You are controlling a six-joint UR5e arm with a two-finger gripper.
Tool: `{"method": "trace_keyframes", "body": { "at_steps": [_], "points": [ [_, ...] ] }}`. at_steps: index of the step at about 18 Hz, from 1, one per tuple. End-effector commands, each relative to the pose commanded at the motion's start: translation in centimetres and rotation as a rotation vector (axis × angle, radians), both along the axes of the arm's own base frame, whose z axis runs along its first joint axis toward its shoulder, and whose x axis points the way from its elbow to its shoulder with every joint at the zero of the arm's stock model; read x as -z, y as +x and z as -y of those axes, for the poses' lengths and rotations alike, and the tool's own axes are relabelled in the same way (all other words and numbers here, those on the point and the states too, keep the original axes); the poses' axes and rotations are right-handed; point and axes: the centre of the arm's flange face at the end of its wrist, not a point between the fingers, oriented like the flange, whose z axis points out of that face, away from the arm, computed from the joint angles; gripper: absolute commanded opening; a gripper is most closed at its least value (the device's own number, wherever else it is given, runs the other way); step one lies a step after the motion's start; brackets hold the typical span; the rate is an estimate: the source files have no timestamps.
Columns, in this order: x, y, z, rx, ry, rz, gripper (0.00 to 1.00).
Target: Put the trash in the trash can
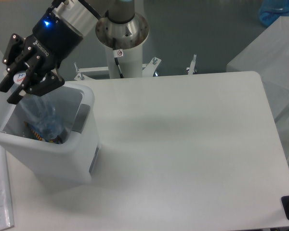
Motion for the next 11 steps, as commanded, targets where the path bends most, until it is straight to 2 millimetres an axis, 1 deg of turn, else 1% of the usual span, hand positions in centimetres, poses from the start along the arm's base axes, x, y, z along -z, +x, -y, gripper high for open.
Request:
{"method": "trace_keyframes", "body": {
  "at_steps": [3, 9, 10, 11],
  "points": [
    [0.17, -0.05, -0.05, -0.001, -0.003, 0.001, 0.49],
    [0.50, -0.28, -0.16, -0.003, -0.008, 0.004, 0.50],
    [0.51, -0.36, -0.26, -0.003, -0.008, 0.003, 0.53],
    [0.51, -0.69, -0.14, -0.009, -0.008, 0.003, 0.61]
  ]
}}
